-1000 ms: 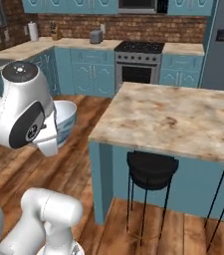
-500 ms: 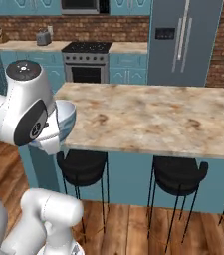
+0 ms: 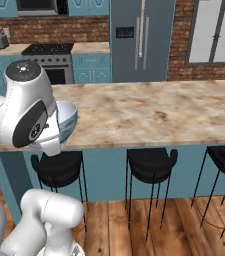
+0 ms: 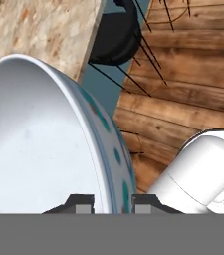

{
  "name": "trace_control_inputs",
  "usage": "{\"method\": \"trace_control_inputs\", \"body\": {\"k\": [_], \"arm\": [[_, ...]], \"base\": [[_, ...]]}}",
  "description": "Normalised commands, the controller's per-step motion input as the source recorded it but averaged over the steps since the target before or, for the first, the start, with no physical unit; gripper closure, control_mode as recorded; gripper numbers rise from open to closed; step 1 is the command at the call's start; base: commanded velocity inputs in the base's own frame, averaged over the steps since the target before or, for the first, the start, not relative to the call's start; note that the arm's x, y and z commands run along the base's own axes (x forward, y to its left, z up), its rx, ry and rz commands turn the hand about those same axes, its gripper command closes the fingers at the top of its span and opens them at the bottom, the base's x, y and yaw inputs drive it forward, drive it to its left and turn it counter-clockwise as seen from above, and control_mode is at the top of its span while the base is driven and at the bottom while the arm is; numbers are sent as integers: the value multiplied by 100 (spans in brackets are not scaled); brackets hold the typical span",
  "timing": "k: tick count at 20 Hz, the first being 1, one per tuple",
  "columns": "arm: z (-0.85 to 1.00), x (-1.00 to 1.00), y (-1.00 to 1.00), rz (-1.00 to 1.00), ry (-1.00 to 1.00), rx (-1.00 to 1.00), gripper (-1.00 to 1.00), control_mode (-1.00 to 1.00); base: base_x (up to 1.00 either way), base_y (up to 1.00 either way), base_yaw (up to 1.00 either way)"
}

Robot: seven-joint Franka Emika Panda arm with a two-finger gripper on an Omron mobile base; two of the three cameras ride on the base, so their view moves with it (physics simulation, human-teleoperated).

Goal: Pick up the bowls from the cabinet and place each bowl in front of a stool on the dining counter.

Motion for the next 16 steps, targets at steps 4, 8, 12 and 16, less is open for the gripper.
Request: {"method": "trace_control_inputs", "body": {"k": [4,8,12,16], "arm": [[0,0,0,0,0,0,100,100],[0,0,0,0,0,0,100,100],[0,15,0,6,0,1,100,-100],[-12,81,3,30,0,4,100,-100]], "base": [[65,-3,20],[76,9,24],[43,0,15],[0,0,0]]}}
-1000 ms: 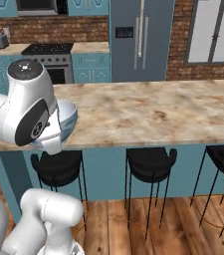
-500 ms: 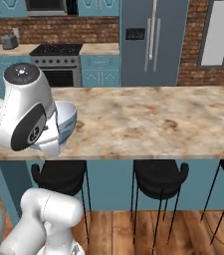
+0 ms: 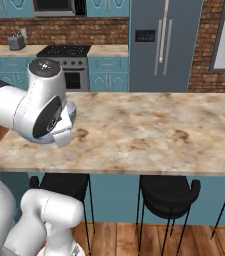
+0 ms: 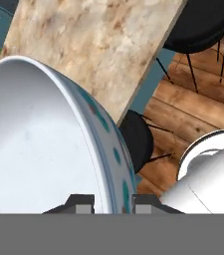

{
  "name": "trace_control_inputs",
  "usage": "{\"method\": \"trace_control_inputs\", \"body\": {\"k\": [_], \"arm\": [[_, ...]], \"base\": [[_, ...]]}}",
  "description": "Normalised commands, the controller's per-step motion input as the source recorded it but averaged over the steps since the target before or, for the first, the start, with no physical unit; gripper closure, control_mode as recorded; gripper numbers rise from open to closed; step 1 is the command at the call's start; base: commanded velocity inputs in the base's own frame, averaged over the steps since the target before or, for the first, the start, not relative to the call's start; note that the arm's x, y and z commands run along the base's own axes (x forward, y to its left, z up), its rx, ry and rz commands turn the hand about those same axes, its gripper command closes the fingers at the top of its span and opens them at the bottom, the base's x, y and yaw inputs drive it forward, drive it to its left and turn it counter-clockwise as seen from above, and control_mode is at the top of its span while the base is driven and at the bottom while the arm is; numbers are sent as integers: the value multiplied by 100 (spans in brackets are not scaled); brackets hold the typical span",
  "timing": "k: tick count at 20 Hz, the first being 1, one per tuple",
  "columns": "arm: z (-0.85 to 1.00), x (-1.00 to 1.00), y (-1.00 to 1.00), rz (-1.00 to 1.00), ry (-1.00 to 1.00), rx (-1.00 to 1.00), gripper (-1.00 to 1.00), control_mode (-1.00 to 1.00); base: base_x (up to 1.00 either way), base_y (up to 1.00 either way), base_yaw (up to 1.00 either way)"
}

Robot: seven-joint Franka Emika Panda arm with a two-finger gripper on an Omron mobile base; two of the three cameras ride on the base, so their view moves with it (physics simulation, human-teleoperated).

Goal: Pick up the bowls from the cabinet and place each bowl in front of a stool on the dining counter.

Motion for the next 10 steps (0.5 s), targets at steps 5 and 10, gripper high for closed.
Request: {"method": "trace_control_inputs", "body": {"k": [5,10], "arm": [[-57,100,24,29,3,4,100,-100],[-84,100,25,24,15,13,100,-100]], "base": [[0,0,0],[0,0,0]]}}
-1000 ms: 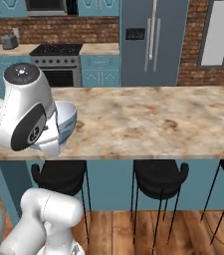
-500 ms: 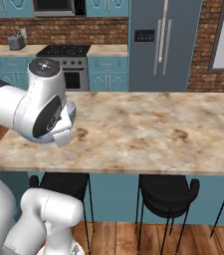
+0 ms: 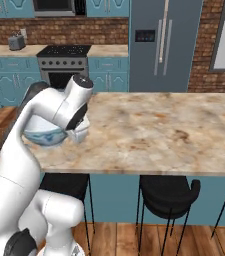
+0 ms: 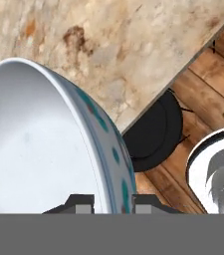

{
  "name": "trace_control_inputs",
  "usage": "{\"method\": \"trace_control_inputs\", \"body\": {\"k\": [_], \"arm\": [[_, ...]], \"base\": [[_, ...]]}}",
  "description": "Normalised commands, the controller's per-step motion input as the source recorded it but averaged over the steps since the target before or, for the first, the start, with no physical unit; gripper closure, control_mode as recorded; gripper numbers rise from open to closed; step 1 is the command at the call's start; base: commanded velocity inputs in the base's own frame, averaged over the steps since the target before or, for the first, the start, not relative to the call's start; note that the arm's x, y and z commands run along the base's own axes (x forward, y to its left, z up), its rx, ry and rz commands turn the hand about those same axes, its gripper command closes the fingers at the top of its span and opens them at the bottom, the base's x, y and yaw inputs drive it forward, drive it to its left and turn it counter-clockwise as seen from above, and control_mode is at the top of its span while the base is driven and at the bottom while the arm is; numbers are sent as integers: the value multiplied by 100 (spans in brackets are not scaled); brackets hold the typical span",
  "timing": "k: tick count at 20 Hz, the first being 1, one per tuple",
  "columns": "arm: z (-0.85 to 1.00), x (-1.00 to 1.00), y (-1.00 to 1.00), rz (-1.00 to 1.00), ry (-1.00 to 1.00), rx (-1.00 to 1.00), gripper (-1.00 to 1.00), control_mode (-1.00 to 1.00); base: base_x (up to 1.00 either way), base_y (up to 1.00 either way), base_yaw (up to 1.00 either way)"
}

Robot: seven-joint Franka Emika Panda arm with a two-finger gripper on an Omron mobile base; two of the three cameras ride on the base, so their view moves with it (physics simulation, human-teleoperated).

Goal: Pick up the bowls from the cabinet and place each bowl in front of a stool on the dining counter.

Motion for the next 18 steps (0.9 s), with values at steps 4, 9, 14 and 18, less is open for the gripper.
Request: {"method": "trace_control_inputs", "body": {"k": [4,9,14,18], "arm": [[-79,100,34,17,13,13,100,-100],[-53,100,19,3,3,2,100,-100],[-47,100,6,0,0,1,100,-100],[-51,90,25,0,0,0,100,-100]], "base": [[0,0,0],[0,0,0],[0,0,0],[0,0,0]]}}
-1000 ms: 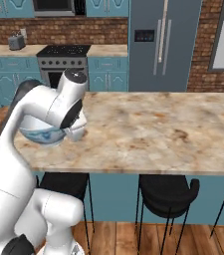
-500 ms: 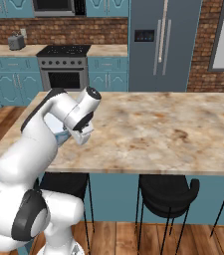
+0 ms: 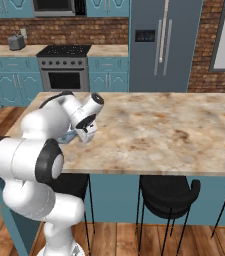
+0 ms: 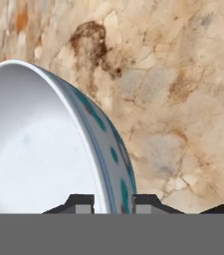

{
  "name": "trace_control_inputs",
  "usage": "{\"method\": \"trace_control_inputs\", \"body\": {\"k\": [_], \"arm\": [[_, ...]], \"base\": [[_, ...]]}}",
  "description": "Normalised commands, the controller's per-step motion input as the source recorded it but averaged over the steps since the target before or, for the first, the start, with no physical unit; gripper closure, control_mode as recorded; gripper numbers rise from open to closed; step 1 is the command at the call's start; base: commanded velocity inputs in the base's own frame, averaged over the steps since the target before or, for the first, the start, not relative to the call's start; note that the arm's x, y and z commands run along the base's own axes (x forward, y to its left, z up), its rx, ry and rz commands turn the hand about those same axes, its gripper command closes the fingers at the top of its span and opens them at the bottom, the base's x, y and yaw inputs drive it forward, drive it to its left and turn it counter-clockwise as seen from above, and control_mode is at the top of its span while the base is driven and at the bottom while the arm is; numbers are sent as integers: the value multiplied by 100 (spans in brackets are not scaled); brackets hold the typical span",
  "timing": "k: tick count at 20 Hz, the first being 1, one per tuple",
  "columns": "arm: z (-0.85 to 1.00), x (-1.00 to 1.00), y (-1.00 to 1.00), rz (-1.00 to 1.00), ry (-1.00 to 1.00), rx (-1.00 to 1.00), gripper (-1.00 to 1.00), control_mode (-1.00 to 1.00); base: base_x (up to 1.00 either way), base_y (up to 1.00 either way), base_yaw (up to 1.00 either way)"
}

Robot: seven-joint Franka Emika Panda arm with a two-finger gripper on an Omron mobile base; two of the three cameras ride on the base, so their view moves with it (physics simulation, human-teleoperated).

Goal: Pick up the bowls from the cabinet and place each bowl in front of a stool on the dining counter.

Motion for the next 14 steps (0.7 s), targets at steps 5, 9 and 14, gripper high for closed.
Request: {"method": "trace_control_inputs", "body": {"k": [5,9,14], "arm": [[-49,36,21,0,0,0,100,-100],[-53,14,5,0,0,0,100,-100],[-29,6,2,0,0,0,-100,-100]], "base": [[0,0,0],[0,0,0],[0,0,0]]}}
